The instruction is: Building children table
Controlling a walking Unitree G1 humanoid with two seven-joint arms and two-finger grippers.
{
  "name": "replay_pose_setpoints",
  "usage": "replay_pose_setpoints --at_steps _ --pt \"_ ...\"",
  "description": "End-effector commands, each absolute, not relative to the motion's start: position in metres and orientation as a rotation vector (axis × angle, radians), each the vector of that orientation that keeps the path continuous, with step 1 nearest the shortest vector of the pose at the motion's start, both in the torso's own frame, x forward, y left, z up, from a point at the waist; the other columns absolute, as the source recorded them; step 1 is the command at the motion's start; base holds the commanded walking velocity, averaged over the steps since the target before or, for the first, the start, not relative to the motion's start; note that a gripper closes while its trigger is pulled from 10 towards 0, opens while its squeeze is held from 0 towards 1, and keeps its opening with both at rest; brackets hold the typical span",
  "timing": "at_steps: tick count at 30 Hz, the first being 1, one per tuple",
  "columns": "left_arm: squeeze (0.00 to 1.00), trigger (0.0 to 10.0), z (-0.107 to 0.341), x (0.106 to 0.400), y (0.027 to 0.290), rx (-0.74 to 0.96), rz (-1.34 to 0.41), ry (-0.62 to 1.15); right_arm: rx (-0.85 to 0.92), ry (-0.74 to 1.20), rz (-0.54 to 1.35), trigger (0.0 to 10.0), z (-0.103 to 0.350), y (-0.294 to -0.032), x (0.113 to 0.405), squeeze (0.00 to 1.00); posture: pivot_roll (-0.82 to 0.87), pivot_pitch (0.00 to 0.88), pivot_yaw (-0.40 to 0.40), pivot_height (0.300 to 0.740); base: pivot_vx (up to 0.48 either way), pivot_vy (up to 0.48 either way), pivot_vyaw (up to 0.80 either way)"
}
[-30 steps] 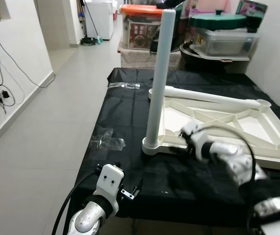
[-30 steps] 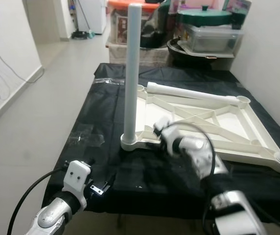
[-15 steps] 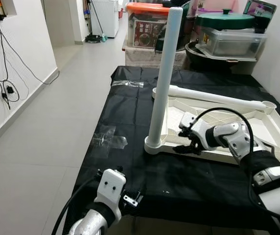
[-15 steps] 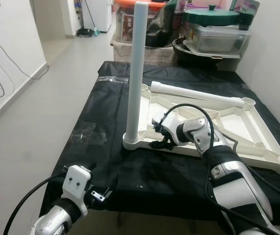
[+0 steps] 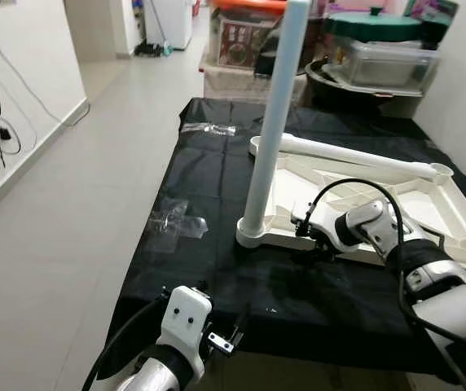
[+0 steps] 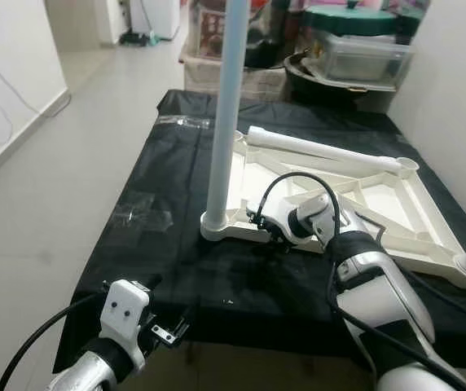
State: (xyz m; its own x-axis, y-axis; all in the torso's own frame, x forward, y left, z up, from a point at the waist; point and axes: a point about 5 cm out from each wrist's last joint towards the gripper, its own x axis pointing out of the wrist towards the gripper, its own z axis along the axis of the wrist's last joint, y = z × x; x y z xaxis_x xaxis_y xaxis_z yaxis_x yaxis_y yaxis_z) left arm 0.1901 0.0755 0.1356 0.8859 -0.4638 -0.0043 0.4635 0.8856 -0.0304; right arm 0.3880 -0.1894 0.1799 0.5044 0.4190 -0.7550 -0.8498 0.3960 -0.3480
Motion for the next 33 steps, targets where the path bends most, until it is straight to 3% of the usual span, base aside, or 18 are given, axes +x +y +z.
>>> replay_pose_setpoints --at_steps 1,12,13,16,17,33 --pt "0.00 10.0 0.139 0.184 0.071 -0.042 -0.491 0.027 -0.827 0.601 0.844 10.0 0.188 -0.187 0.392 0.00 0.16 0.155 -0.109 0.740 0.000 0.000 0.00" --pt "0.00 10.0 0.144 0.175 0.070 -0.047 -0.503 0.042 -0.909 0.683 0.921 10.0 0.182 -0.189 0.388 0.00 0.17 0.189 -0.097 0.740 0.000 0.000 0.00" --pt "0.00 10.0 0.146 0.172 0.070 -0.050 -0.504 0.051 -0.957 0.731 0.972 0.9 0.178 -0.190 0.385 0.00 0.17 0.193 -0.096 0.740 0.000 0.000 0.00" --pt "0.00 10.0 0.146 0.172 0.070 -0.051 -0.504 0.054 -0.974 0.746 0.986 0.9 0.177 -0.191 0.384 0.00 0.17 0.193 -0.096 0.740 0.000 0.000 0.00" --pt "0.00 10.0 0.147 0.171 0.070 -0.050 -0.503 0.058 -0.997 0.746 1.008 0.0 0.177 -0.191 0.383 0.00 0.17 0.196 -0.095 0.740 0.000 0.000 0.00" --pt "0.00 10.0 0.147 0.173 0.071 -0.052 -0.501 0.078 -1.331 0.686 1.229 0.0 0.181 -0.185 0.377 0.00 0.16 0.189 -0.092 0.740 0.000 0.000 0.00"
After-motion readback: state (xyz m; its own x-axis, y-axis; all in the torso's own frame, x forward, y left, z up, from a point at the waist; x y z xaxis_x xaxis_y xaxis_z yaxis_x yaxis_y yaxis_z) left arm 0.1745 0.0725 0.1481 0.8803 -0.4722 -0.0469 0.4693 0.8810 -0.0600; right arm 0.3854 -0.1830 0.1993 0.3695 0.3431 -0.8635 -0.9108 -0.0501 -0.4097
